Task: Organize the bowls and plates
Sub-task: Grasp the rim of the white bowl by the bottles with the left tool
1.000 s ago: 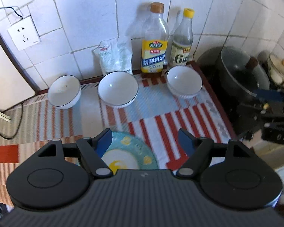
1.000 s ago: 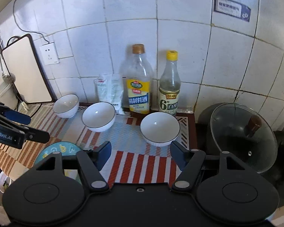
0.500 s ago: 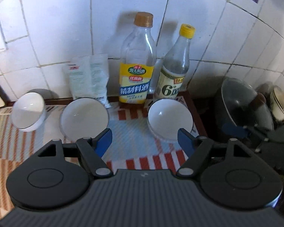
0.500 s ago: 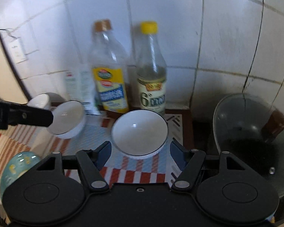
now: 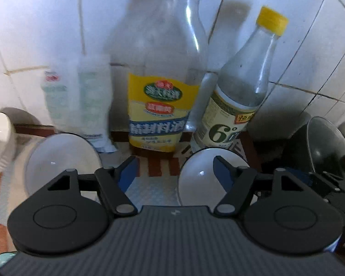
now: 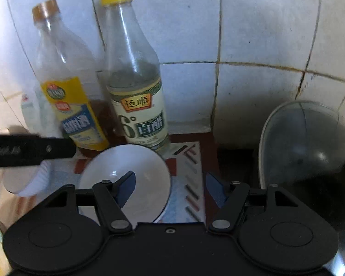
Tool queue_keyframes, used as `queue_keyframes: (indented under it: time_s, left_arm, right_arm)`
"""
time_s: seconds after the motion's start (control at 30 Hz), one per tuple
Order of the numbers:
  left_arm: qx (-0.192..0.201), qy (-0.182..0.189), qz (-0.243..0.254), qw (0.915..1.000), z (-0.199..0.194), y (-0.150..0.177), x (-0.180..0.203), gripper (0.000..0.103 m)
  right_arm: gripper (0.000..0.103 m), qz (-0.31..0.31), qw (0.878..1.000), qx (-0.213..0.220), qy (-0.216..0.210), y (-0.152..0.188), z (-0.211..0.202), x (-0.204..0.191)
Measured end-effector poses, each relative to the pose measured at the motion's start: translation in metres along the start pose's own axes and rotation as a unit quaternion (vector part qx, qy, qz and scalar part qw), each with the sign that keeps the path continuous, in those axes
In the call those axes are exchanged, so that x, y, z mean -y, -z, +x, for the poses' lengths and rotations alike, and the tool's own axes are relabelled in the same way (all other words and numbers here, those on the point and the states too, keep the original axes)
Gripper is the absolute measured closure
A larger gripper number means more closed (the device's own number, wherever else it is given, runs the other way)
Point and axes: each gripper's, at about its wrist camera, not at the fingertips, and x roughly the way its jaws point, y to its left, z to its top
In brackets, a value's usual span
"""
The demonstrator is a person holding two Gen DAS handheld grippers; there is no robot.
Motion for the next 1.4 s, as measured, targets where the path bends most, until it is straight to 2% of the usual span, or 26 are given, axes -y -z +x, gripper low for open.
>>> queue_keyframes:
  time_s: [0.07, 0.23, 0.43, 0.67, 0.8, 0.9, 0.97, 1.0, 1.03, 1.07, 1.1, 1.2, 1.3, 1.4]
  left_arm:
    - [-0.009, 0.003, -0.003, 1.0000, 0.009, 0.000, 0.001, 0.032]
    - [-0.029, 0.015, -0.018, 0.9993, 0.027, 0.003, 0.000, 0.036]
    - [-0.047, 0.024, -0.016, 0.9985, 0.043, 0.008, -0.007, 0.044]
    - [-0.054, 0.013, -0.028, 0.9980, 0.057, 0.004, -0.017, 0.045]
    - [-0.057, 0.005, -0.019, 0.9982, 0.064, 0.005, -0.017, 0.045]
    - [-0.071, 0.009, -0.023, 0.9972, 0.066, 0.009, -0.018, 0.057]
    - [-0.086, 0.012, -0.021, 0.9960, 0.071, 0.014, -0.017, 0.076]
    - [-0.090, 0.021, -0.021, 0.9955, 0.072, 0.016, -0.017, 0.083]
    - [-0.093, 0.031, -0.019, 0.9950, 0.073, 0.019, -0.015, 0.094]
    - [-0.095, 0.036, -0.016, 0.9947, 0.073, 0.020, -0.012, 0.099]
    - [-0.095, 0.026, -0.007, 0.9951, 0.072, 0.022, -0.008, 0.099]
    - [-0.096, 0.007, 0.022, 0.9951, 0.066, 0.024, 0.004, 0.099]
    - [-0.108, 0.018, -0.008, 0.9940, 0.057, 0.024, -0.001, 0.099]
    - [-0.111, 0.024, -0.014, 0.9935, 0.039, 0.027, -0.002, 0.099]
  right_arm:
    - [0.031, -0.016, 1.000, -0.003, 0.010, -0.002, 0.002, -0.002]
    - [0.031, -0.047, 0.999, -0.003, -0.009, -0.005, 0.003, -0.008]
    - [0.031, -0.024, 0.999, -0.024, -0.031, 0.008, 0.014, -0.009]
    - [0.031, 0.009, 0.998, -0.033, -0.046, 0.006, 0.028, -0.007]
    - [0.031, 0.020, 0.998, -0.037, -0.048, 0.004, 0.034, -0.006]
    - [0.031, 0.022, 0.998, -0.046, -0.046, 0.003, 0.035, -0.006]
    - [0.042, 0.024, 0.997, -0.051, -0.059, 0.004, 0.038, -0.006]
    - [0.054, 0.024, 0.996, -0.056, -0.060, 0.005, 0.041, -0.006]
    - [0.068, 0.022, 0.997, -0.060, -0.048, 0.006, 0.043, -0.007]
    - [0.077, 0.019, 0.997, -0.060, -0.034, 0.006, 0.044, -0.008]
    - [0.092, 0.018, 0.998, -0.058, -0.021, 0.007, 0.044, -0.007]
    - [0.093, 0.038, 0.997, -0.065, -0.024, 0.004, 0.042, 0.002]
    - [0.093, 0.030, 0.997, -0.063, -0.024, 0.001, 0.032, 0.001]
    - [0.093, 0.028, 0.997, -0.070, -0.034, -0.002, 0.017, 0.000]
